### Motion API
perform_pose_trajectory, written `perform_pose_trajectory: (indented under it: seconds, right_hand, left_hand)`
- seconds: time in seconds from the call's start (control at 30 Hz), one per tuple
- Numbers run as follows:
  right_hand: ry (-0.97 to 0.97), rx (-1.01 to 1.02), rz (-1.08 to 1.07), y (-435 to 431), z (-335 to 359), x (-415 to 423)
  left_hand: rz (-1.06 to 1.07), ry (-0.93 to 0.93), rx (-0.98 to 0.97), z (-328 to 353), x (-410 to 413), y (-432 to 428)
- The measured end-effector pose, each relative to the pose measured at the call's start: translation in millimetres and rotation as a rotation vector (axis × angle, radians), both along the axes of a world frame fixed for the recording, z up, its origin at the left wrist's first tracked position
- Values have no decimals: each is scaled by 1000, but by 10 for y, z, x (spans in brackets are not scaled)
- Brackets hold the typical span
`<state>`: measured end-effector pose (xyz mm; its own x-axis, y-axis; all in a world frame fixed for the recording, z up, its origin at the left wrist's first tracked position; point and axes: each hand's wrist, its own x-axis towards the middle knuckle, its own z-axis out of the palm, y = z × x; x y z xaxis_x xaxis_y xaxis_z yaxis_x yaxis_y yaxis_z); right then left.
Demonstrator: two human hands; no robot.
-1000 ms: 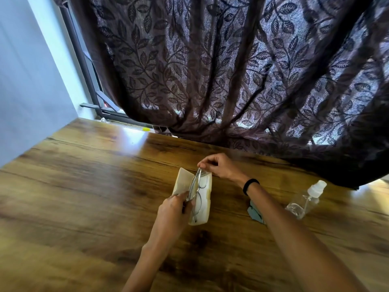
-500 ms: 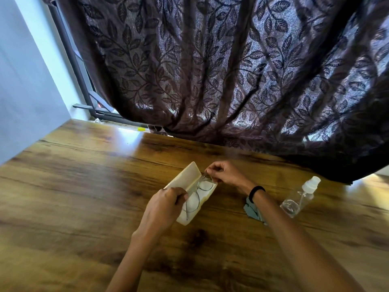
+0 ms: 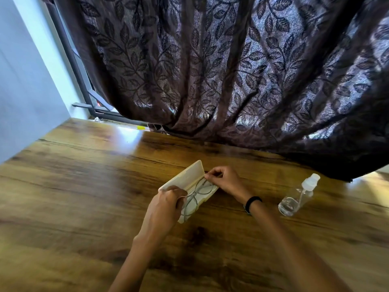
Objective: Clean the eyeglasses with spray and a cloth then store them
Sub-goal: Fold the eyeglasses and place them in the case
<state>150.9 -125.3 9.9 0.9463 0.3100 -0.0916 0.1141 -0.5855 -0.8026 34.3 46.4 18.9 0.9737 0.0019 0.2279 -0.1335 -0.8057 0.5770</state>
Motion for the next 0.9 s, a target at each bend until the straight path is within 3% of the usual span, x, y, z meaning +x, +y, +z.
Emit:
perform_pose_trajectory:
  seconds: [0.13,0.3,0.6,0.9]
  right_hand:
    - [-64,-24,-57,28,-38,-37]
    - [-89,-39,-73,44,-26,-76]
    - [10,-42,120,-75,112,-96]
    - [-92,-165,123,-85,101,-97]
  left_hand:
    - [-45,47,-49,-20,-23,39]
    - [-85,174,41,4,-27,64]
    - [-36,123,20,-47,-12,40]
    - [-70,62,137,-106,-43,-39]
